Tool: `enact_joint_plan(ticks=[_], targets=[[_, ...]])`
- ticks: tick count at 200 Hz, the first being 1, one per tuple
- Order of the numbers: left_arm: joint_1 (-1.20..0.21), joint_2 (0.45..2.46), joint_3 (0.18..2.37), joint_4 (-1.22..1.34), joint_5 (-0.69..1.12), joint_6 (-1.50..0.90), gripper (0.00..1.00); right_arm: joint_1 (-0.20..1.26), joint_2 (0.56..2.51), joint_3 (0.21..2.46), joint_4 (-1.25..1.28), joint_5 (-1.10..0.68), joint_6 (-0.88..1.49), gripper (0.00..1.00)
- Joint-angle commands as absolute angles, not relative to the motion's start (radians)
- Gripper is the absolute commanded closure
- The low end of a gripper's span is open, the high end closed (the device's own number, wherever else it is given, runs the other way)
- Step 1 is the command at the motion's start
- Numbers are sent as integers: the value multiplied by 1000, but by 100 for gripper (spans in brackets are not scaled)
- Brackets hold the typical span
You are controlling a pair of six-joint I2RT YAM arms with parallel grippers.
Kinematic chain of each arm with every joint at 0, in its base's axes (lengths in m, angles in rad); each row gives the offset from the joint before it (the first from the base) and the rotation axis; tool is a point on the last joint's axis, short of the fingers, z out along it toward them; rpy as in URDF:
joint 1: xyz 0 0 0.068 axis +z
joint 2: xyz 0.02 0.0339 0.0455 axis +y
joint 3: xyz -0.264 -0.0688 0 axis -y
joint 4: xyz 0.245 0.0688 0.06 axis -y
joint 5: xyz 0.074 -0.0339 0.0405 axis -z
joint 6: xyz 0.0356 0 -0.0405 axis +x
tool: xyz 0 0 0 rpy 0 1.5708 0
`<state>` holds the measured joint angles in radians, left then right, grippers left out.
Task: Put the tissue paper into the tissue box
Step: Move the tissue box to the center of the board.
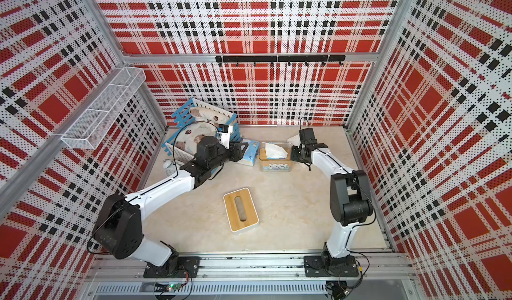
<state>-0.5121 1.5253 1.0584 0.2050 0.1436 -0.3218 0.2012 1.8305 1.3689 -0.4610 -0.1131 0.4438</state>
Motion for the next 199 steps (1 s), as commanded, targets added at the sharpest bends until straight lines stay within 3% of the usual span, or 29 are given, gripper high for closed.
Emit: enact_joint_plan(ticks=[1,86,134,179,199], targets=[[-511,1489,1041,228,107,-330,42,230,1862,1444,-396,-141,493,100],[-505,1459,973,216,22,-333,30,241,1924,1525,-390,-181,511,100],[-479,1457,929,233,28,-351,26,235,1810,1489,-435,-171,444,85],[-477,1466,912,260,40,-351,21,218,1706,1409,-454,-167,412,60],[-479,1472,916,252,56,-350,19,182,1662,1349,-439,-155,421,55]])
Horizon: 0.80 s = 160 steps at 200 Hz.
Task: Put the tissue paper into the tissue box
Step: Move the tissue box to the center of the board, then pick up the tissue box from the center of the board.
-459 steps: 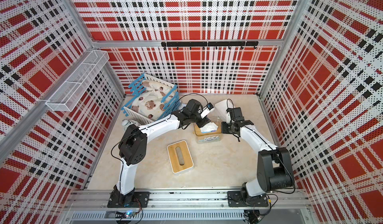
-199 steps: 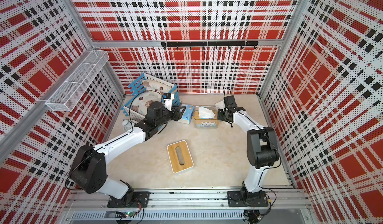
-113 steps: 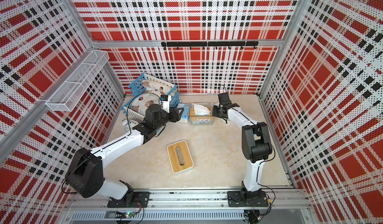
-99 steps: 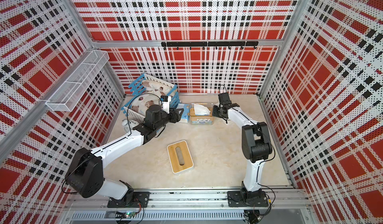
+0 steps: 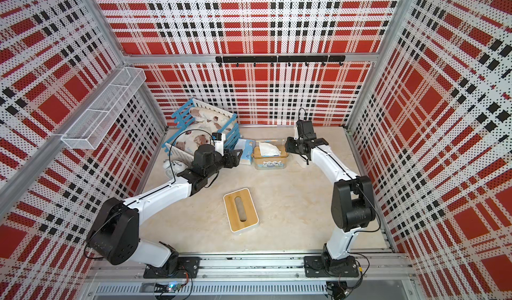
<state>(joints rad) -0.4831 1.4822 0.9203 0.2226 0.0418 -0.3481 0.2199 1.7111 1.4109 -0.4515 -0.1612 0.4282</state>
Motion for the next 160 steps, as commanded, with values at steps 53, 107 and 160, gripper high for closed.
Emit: enact_joint_plan(ticks=[53,107,160], targets=[[-487,1456,901,254,54,-342,18,27,1623,1236,-406,-44,426,47],[-506,1478,914,253,61,-337,17,-3,1752,1279,-359,-18,451,36],[-516,1493,919,251,72,-330,17,-3,1846,1321,-339,25,476,14]])
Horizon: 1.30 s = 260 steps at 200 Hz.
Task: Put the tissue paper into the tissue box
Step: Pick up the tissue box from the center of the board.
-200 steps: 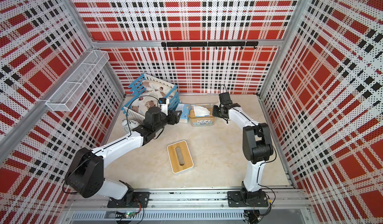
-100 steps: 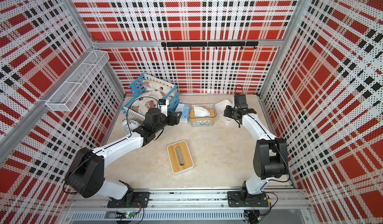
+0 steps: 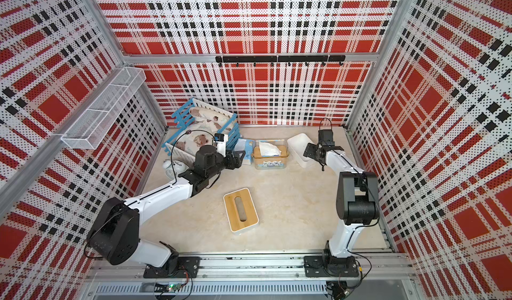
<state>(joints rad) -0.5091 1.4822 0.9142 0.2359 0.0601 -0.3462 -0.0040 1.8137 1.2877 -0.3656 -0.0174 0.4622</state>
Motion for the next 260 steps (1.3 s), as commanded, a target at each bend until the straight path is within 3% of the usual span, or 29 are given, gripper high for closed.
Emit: enact_joint_plan(ticks=[1,107,156,189,260], targets=[[-515,1495,920,251,72,-330,17,-3,1846,1321,-338,26,477,14],[-522,1554,942,250,85,-319,17,-3,1935,1326,-313,46,509,13],[-523,1570,955,243,94,-316,17,-3,1949,1321,-320,75,500,33],[-523,1573,959,240,95,-316,17,-6,1950,1323,-337,93,479,56],[-523,1571,958,242,74,-317,17,-50,1852,1234,-359,139,410,94]])
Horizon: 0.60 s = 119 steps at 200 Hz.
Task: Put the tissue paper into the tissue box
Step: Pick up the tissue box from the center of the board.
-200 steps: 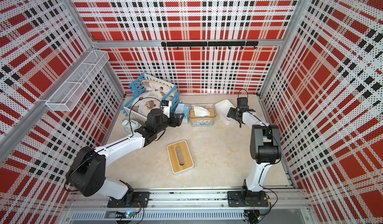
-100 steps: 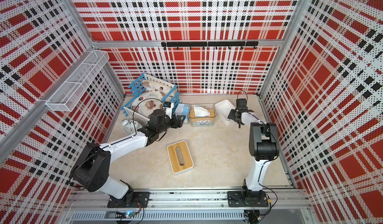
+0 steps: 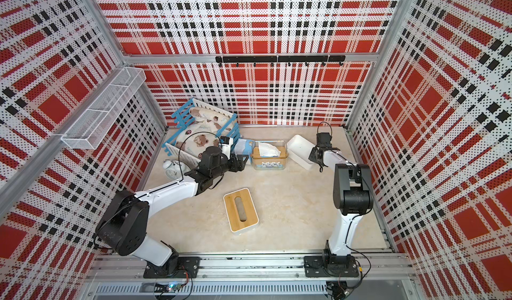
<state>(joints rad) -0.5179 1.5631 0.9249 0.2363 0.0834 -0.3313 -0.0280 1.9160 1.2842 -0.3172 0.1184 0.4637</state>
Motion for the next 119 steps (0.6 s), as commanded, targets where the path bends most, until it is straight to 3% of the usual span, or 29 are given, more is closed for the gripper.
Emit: enact_joint_plan(ticks=[1,59,119], targets=[[-523,1571,959,241,74,-316,17,-51,1850,1232,-359,141,409,95],[-515,1553,946,257,32,-336,16,-94,1608,1047,-387,238,372,98],[-425,1444,840,351,19,-437,9,-82,1245,913,-474,37,394,100]])
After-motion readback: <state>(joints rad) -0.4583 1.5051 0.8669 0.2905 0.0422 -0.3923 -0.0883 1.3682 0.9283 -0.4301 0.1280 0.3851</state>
